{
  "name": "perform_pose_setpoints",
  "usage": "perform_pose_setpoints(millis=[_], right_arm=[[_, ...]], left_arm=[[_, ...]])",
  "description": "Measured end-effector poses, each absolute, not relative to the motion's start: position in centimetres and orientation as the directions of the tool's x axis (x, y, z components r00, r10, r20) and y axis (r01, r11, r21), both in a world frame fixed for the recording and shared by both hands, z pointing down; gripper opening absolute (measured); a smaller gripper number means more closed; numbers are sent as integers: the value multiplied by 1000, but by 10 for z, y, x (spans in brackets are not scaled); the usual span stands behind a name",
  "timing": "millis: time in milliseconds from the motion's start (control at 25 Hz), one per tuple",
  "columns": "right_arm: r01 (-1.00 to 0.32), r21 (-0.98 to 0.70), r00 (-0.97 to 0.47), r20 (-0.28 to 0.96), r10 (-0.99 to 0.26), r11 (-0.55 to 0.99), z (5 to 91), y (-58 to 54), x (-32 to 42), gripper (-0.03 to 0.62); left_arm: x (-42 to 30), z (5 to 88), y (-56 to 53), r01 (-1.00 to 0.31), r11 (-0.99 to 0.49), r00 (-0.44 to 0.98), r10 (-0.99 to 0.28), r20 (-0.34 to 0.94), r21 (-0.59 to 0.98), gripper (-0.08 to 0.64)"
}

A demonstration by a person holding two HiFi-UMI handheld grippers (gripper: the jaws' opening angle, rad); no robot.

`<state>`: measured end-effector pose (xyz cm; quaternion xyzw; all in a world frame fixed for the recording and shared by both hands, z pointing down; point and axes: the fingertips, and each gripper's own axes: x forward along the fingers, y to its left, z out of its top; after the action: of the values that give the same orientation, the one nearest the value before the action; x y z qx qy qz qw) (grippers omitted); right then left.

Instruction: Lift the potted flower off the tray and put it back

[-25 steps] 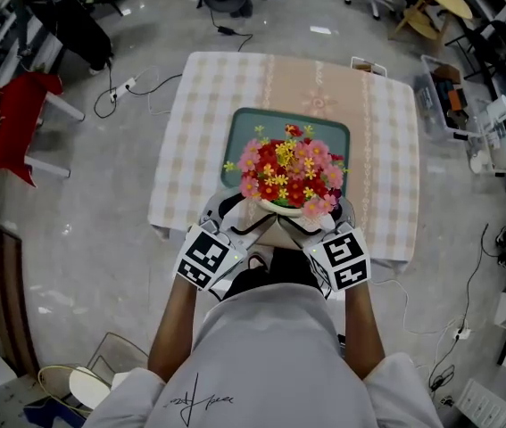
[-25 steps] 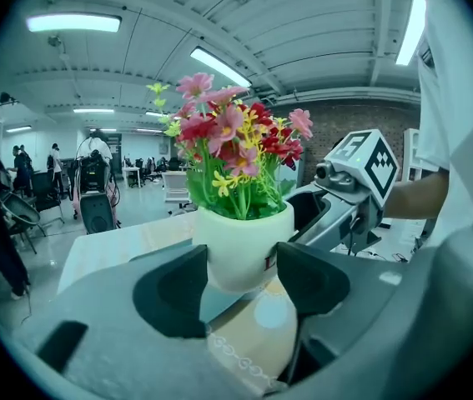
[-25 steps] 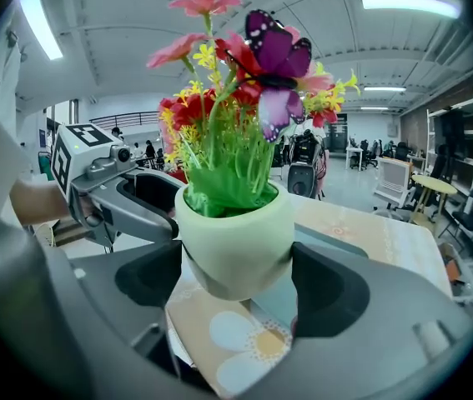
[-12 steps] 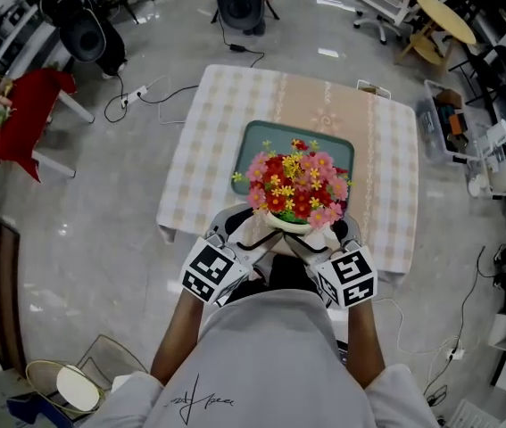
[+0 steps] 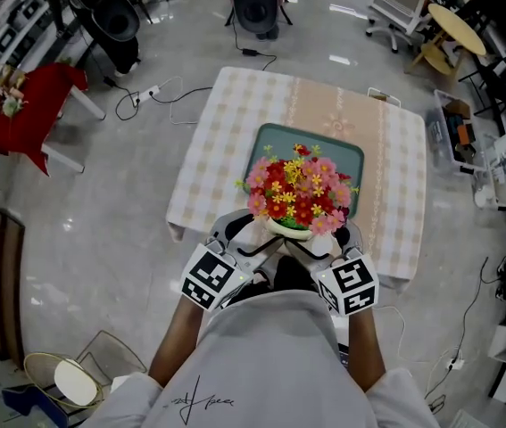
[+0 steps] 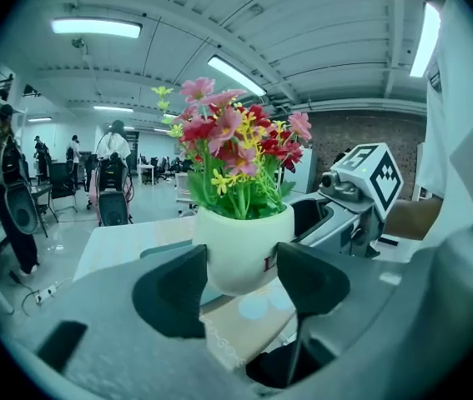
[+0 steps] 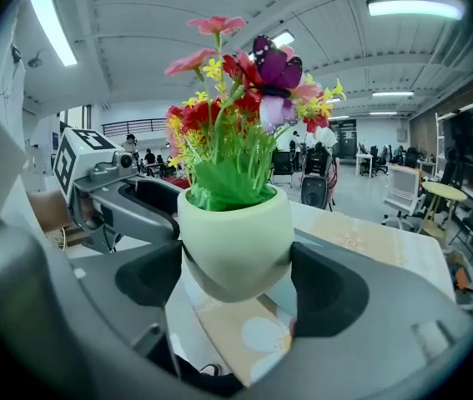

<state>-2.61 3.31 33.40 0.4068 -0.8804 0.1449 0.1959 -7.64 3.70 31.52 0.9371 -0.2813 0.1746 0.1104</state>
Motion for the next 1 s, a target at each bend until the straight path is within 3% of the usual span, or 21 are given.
perform_pose_setpoints(millis=[1000], right_arm=[[-786,-72,-573,457,-680,614,329,23,-33,416]], left_arm=[[-83,313,27,-557,-825,780,-482,399,93,261]])
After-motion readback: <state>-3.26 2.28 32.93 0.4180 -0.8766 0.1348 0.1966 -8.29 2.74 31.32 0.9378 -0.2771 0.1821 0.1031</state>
